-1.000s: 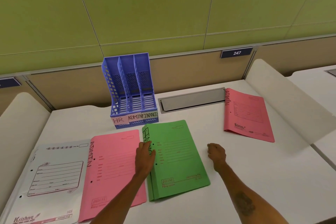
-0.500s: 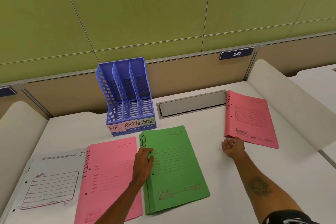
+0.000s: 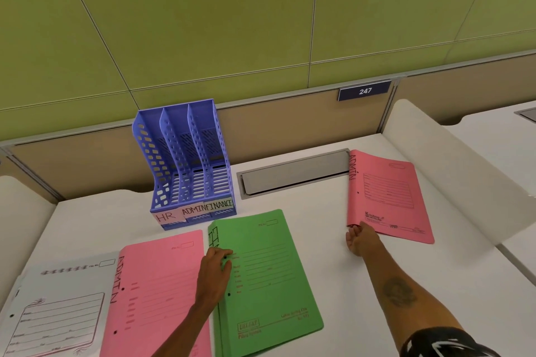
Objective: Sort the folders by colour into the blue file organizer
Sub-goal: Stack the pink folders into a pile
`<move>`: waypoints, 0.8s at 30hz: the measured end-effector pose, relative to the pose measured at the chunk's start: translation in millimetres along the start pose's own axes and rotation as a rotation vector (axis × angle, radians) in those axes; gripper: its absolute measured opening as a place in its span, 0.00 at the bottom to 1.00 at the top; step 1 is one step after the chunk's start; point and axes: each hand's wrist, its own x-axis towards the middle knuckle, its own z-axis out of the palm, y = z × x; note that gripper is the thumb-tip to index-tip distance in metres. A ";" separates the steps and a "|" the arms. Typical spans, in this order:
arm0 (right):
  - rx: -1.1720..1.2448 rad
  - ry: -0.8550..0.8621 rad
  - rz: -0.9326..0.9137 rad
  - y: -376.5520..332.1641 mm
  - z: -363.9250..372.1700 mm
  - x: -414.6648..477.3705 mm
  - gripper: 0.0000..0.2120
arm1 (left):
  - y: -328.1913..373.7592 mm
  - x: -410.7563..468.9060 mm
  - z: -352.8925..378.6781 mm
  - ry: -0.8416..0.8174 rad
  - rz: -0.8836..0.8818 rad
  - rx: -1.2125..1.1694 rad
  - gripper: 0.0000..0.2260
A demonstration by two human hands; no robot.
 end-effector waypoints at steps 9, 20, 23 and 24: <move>0.079 0.014 -0.153 1.6 18.5 -9.6 0.08 | 11.6 3.6 0.4 0.019 0.016 0.046 0.10; 0.432 0.024 -0.147 -6.2 13.5 -33.4 0.15 | 25.4 4.2 -1.5 0.050 0.057 0.115 0.10; 0.479 -0.049 -0.124 -11.3 6.1 -21.0 0.19 | 23.4 4.9 -4.3 0.060 0.053 0.117 0.10; 0.497 -0.068 -0.125 -13.3 3.6 -15.9 0.20 | 22.7 5.2 -5.0 0.062 0.050 0.123 0.10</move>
